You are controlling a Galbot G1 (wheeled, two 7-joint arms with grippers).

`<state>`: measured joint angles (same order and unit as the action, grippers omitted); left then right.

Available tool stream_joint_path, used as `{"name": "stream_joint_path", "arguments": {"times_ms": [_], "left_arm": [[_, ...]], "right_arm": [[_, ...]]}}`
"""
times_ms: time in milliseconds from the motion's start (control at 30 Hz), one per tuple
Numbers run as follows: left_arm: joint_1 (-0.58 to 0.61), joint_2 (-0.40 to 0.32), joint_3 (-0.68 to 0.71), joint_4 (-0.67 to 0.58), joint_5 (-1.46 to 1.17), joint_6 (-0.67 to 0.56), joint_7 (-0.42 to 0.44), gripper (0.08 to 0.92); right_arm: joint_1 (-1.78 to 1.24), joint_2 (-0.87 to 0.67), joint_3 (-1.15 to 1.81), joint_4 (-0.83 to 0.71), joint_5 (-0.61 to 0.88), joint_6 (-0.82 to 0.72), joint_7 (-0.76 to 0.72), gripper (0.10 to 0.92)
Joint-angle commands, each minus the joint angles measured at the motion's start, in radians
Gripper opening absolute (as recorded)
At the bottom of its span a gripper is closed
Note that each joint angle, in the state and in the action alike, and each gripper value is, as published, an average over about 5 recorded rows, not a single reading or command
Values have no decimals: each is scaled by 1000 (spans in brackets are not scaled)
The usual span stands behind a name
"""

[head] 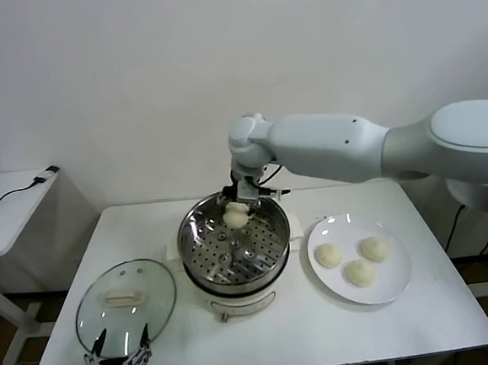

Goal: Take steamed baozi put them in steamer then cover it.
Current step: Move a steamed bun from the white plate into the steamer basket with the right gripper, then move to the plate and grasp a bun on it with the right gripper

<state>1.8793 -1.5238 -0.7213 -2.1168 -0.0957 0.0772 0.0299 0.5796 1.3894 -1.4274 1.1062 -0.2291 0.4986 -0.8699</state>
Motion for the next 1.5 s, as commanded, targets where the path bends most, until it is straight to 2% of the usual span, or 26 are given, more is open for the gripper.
{"name": "stream_joint_path", "arguments": {"times_ms": [33,167,333,467,567,667,733,800,933,1033,1133,1300,1500], "left_arm": [[0,-2,1,3,2,-4,-1,823],[0,-2,2,-1,3,-4,-1,823],[2,-1,1,-10,2,-5,-1,823],[4,-2,3,-13,2,-8,-1,823],[7,-2,4,-17,3,-9,-2,823],[10,-2,7,-23,7,-9,-2,823],[12,-3,9,-27,11,-8,-1,823],[13,-3,12,-31,15,-8,-1,823],[14,-5,17,-33,17,-10,-1,823],[13,-6,18,-31,14,-12,-1,823],[14,-6,18,-30,15,-9,-1,823],[12,-7,17,-29,19,-4,1,823],[10,-15,8,-21,17,-2,0,823]], "right_arm": [[-92,44,18,-108,-115,41,55,670],[-74,49,10,-117,-88,43,46,705],[-25,40,-3,-94,18,45,54,809],[76,-16,-20,-21,228,38,21,822],[208,-92,-91,66,461,1,-112,823],[381,-209,-239,142,710,-100,-261,823],[476,-303,-347,181,798,-189,-312,823],[529,-387,-444,215,827,-276,-309,823],[524,-576,-568,310,811,-524,-198,823],[431,-696,-568,372,795,-694,-117,823],[300,-762,-499,407,805,-792,-54,823],[65,-765,-330,379,805,-879,24,823],[-138,-674,-154,228,737,-913,82,823]]}}
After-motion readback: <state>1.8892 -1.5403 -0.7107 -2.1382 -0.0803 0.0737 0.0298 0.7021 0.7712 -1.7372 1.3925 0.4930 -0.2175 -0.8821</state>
